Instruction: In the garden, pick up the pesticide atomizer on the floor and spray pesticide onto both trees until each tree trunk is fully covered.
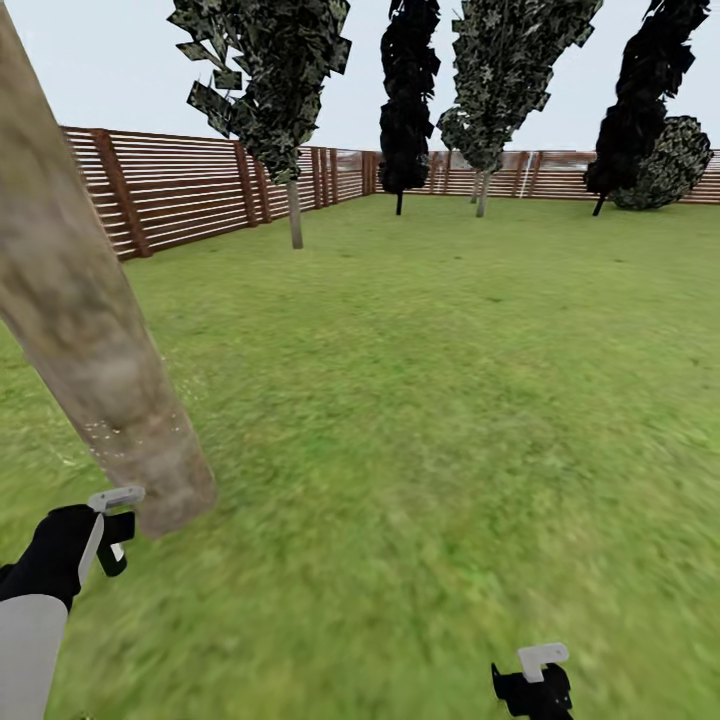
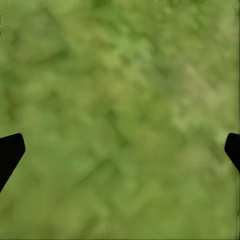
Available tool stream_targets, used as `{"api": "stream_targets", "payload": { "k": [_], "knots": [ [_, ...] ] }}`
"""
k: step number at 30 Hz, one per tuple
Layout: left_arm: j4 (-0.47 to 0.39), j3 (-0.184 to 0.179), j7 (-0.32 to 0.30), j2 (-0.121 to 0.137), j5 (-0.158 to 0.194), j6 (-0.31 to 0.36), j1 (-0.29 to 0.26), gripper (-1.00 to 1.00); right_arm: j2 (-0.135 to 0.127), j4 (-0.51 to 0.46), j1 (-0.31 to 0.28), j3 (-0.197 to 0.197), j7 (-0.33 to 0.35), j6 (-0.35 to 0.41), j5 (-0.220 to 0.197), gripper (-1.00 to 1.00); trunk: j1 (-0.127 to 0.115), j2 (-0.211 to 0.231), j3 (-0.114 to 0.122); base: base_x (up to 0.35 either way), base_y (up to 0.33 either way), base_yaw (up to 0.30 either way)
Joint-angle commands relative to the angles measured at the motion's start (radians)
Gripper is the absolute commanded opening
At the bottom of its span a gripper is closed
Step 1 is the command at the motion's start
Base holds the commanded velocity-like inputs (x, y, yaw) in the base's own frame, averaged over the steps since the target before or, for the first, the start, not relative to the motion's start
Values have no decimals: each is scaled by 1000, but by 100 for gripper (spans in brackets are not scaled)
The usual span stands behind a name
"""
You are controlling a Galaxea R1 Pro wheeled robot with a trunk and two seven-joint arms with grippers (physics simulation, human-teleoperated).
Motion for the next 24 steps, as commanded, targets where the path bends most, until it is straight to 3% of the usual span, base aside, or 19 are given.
{"api": "stream_targets", "payload": {
  "k": [1,13,24],
  "knots": [
    [0,0,0,0,-1,0,0,-100,0,0,0,0,0,0,0,100,0,0,0,108,-290,265],
    [0,0,0,-8,-7,0,0,-100,0,1,0,0,1,0,0,100,0,0,0,123,-289,269],
    [0,0,0,-15,-7,0,0,-100,2,1,0,0,1,0,0,100,0,0,0,168,-275,81]
  ]
}}
